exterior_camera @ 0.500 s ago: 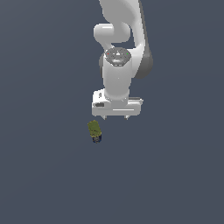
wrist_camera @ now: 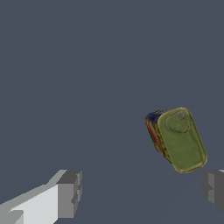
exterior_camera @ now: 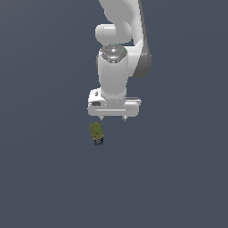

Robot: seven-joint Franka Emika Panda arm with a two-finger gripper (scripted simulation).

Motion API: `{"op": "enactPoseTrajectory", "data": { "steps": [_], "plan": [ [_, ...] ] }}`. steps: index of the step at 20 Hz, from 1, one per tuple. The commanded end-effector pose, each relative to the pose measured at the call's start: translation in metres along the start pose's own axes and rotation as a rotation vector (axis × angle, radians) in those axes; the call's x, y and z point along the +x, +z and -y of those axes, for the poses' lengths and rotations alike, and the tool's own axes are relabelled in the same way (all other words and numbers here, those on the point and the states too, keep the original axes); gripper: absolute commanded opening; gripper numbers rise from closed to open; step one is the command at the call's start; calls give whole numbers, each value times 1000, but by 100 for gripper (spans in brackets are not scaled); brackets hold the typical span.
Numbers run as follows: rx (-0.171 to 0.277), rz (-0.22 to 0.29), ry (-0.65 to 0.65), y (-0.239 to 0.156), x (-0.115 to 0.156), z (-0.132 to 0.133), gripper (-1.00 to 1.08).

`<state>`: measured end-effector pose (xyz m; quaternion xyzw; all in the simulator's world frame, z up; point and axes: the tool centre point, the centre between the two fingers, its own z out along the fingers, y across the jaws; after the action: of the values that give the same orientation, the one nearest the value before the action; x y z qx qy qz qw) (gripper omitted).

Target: Pick up the object and move it to a goal position.

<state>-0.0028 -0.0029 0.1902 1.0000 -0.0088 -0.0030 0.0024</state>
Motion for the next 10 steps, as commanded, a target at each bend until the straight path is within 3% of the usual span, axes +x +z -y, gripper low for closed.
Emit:
{"op": "enactPoseTrajectory", "data": {
  "steps": [1, 10],
  "plan": [
    [-3, -4, 13, -3, 0, -5, 100],
    [-2, -3, -11, 2, 1, -9, 100]
  ]
}}
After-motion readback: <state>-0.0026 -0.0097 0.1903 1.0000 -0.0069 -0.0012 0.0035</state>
